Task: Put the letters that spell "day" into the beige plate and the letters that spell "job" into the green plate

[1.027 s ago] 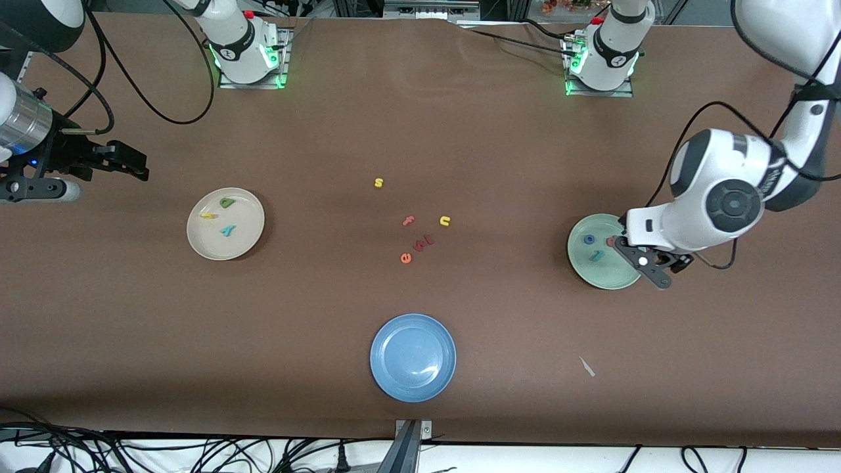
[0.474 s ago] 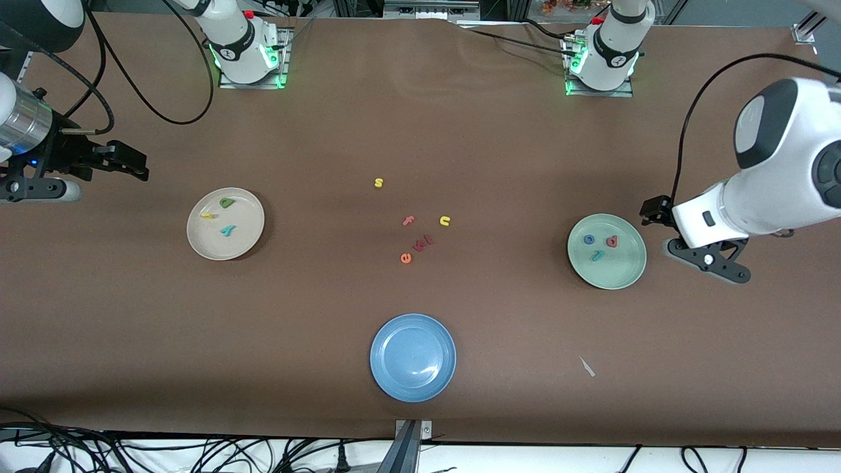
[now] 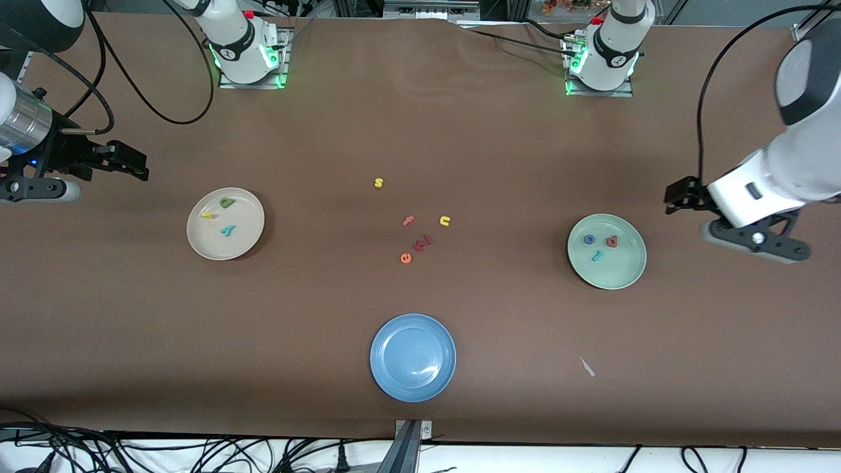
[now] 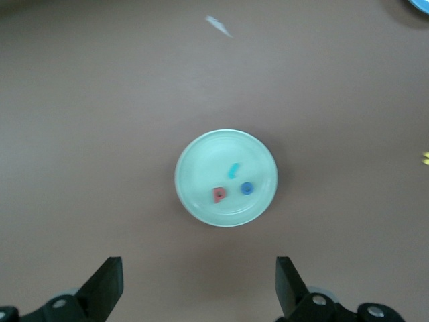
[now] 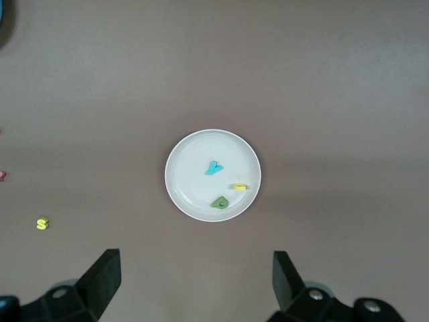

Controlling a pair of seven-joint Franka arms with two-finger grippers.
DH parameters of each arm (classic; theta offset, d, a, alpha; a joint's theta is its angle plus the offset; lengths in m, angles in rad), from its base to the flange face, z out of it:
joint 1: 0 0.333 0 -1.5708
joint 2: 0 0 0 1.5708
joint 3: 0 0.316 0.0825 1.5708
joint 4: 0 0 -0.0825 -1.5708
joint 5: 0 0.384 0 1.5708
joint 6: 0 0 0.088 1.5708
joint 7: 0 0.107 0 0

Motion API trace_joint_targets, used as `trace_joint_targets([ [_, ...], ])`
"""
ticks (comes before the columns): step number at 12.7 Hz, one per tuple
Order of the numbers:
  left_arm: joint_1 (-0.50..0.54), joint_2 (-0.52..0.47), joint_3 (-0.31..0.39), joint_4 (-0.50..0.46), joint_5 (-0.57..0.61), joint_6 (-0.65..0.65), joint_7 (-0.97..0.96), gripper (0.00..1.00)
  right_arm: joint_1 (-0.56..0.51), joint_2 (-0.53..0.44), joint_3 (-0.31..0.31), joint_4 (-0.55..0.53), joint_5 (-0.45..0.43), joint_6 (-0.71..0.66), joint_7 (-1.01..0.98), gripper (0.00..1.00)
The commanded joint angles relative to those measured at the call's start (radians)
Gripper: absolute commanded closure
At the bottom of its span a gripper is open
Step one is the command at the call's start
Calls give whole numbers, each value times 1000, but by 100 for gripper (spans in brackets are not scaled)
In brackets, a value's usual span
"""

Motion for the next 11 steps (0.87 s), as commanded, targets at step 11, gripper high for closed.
trace_joint_targets([
  [11,-150,-249,185,-270,-121,137,-212,0,2,-19,5,-18,-17,4,11,0],
])
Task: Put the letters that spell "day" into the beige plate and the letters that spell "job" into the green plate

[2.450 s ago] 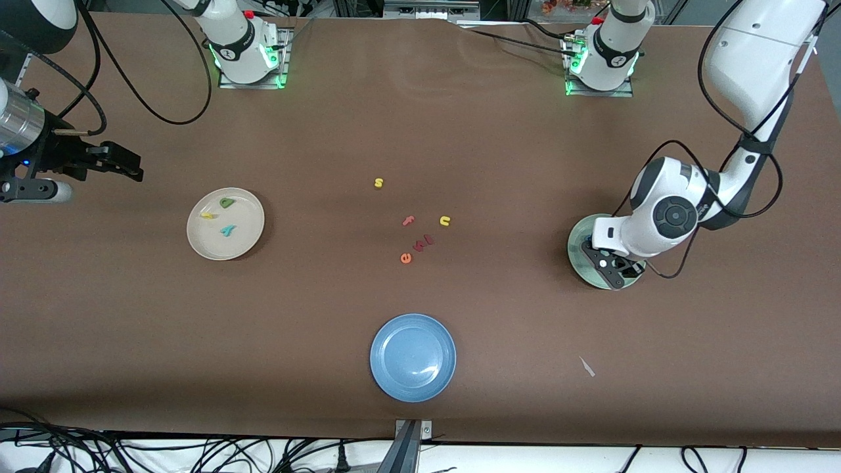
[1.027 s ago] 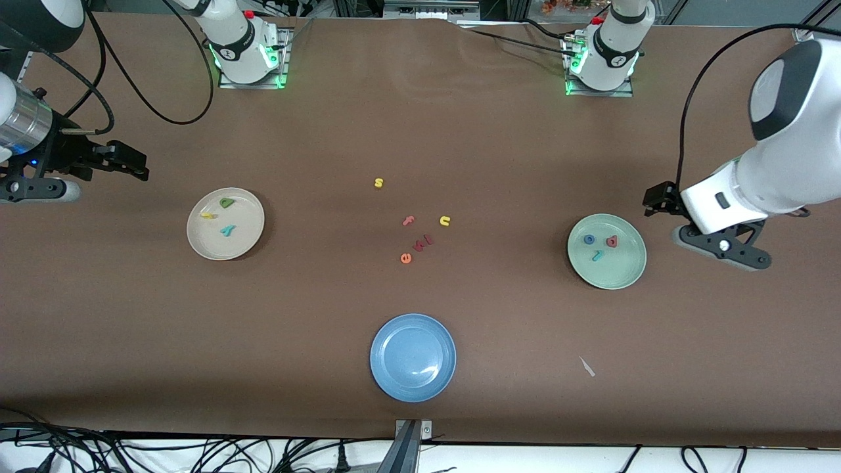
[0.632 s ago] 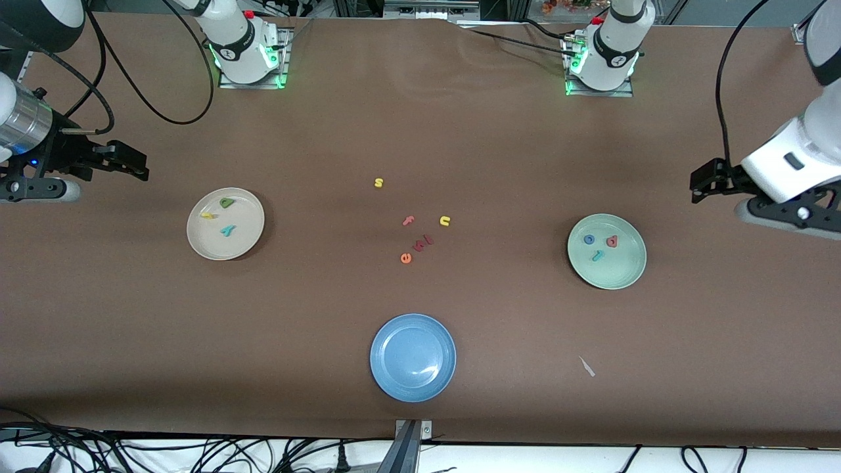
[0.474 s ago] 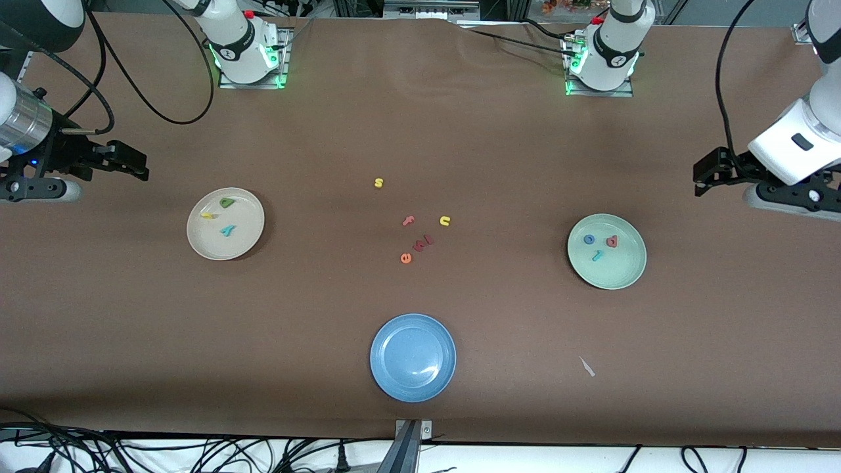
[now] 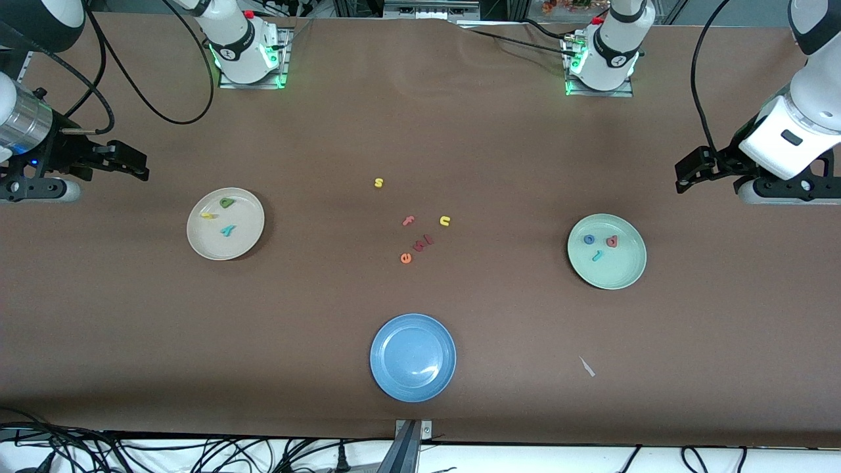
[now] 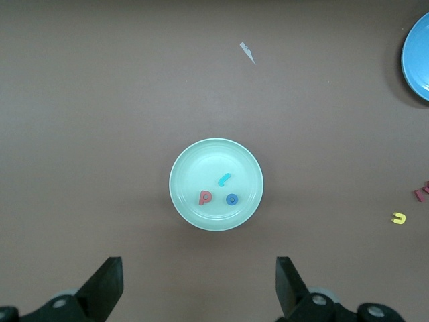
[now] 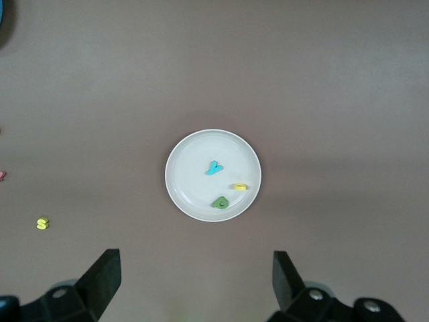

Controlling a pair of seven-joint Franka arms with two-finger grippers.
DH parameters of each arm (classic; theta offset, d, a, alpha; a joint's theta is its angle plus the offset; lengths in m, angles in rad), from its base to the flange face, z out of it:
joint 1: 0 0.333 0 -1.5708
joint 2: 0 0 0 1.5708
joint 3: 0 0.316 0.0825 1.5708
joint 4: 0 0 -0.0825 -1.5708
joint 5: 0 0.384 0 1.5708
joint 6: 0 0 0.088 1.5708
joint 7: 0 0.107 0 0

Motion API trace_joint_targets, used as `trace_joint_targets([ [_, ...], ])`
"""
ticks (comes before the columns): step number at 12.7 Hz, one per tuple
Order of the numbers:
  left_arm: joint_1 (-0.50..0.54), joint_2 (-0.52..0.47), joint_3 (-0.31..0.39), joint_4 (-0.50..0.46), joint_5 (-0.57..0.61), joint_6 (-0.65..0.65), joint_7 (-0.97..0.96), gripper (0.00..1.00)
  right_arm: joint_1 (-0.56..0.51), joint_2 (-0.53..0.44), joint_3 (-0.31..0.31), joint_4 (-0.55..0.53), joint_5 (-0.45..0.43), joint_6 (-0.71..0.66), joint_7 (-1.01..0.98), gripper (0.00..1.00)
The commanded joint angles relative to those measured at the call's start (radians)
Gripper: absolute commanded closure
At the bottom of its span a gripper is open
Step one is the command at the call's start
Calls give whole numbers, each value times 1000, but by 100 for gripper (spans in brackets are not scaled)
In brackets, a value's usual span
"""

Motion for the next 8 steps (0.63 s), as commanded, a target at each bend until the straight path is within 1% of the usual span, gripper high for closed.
trace_joint_targets([
  [1,-6,-66,14,-77,-25,17,31,0,2,-19,5,-18,-15,2,12,0],
  [6,-3,-77,14,-74,-24,-16,36,0,2,-19,5,-18,-15,5,12,0],
  [8,-1,-75,17,-74,-24,-21,92,0,2,-19,5,-18,-15,10,12,0],
])
